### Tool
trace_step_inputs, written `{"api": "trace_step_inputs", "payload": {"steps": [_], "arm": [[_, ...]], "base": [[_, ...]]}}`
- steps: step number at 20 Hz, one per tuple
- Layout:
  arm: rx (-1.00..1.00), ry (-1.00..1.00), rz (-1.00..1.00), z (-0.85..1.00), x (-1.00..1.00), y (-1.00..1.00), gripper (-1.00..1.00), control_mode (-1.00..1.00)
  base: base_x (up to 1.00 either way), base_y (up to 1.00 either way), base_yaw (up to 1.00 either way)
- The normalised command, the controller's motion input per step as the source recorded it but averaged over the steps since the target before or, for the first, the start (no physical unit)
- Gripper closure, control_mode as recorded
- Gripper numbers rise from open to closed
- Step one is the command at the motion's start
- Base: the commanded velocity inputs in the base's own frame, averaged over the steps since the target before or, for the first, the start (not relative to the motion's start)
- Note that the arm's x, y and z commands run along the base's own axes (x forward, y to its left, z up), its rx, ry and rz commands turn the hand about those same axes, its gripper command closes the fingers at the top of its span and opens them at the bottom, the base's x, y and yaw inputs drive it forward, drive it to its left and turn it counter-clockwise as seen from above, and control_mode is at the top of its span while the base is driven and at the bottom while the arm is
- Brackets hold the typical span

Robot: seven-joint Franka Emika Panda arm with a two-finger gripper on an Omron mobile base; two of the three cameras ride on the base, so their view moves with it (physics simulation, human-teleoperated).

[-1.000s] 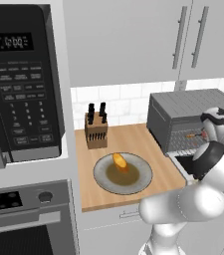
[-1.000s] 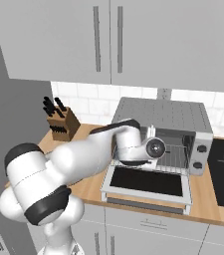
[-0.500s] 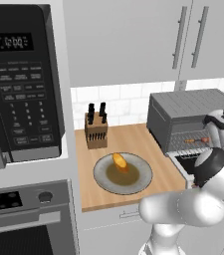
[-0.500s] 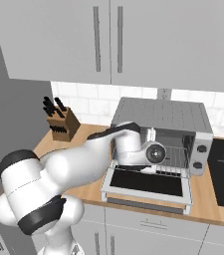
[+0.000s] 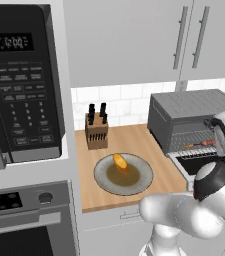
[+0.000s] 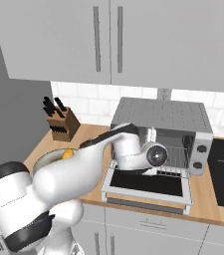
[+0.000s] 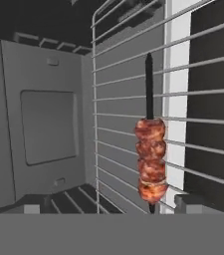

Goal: Pick up the kebab skewer and baguette bread, and place them inside the toaster oven. Close the toaster oven door and start by setting the timer.

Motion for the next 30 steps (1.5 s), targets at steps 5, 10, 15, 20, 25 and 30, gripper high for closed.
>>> {"api": "trace_step_inputs", "payload": {"steps": [5, 10, 15, 20, 25, 30], "arm": [[-0.01, 0.0, 0.03, 0.54, -0.88, 0.17, -1.0, -1.0], [-0.15, 0.14, 0.21, 0.37, -0.83, 0.97, -1.0, -1.0], [-0.2, 0.22, 0.47, 0.29, -0.61, 1.0, -1.0, -1.0], [-0.23, 0.18, 0.63, 0.13, -0.56, 1.0, -1.0, -1.0], [-0.29, 0.08, 0.61, 0.0, -0.3, 1.0, -1.0, -1.0], [-0.28, 0.04, 0.58, -0.29, 0.14, 0.83, -1.0, -1.0]], "base": [[0.0, 0.0, 0.0], [0.0, 0.0, 0.0], [0.0, 0.0, 0.0], [0.0, 0.0, 0.0], [0.0, 0.0, 0.0], [0.0, 0.0, 0.0]]}}
